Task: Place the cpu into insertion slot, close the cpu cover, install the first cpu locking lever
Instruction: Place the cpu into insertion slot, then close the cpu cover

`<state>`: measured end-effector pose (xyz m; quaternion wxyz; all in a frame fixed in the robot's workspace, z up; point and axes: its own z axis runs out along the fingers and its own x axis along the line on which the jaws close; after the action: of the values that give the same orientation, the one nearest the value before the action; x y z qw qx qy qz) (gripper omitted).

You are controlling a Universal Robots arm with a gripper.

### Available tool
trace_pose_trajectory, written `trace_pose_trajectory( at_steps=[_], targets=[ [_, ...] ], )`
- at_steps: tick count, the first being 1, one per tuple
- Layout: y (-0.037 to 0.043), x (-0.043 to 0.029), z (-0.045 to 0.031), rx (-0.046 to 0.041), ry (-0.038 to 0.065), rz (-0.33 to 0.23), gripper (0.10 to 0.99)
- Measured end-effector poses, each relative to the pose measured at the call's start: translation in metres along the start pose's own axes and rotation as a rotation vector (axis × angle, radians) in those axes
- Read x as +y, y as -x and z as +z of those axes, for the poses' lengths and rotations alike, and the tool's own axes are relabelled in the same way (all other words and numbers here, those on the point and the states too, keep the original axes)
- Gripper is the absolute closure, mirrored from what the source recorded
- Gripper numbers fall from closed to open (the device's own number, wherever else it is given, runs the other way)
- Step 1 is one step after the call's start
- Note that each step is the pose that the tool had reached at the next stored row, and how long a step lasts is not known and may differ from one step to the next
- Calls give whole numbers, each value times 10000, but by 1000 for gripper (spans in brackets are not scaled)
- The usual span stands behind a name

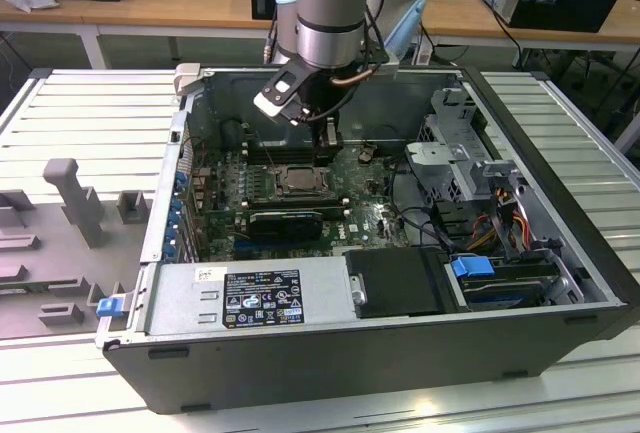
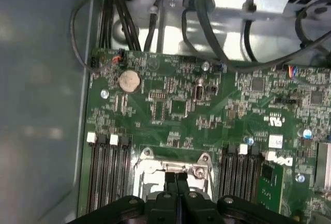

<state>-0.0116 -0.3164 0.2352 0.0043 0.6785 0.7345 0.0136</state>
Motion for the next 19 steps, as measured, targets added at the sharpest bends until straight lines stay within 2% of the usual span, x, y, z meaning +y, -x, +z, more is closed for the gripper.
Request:
trace_pose_trajectory(
  at_steps=[3,4,8,13,19],
  targets=[
    [-11,-134,8,2,2,1,980],
    [-13,-155,14,4,4,0,980],
    [-14,-192,99,0,1,-2,980],
    [-19,-243,102,4,4,-3,980],
    [-19,-265,96,0,1,-3,980]
  ],
)
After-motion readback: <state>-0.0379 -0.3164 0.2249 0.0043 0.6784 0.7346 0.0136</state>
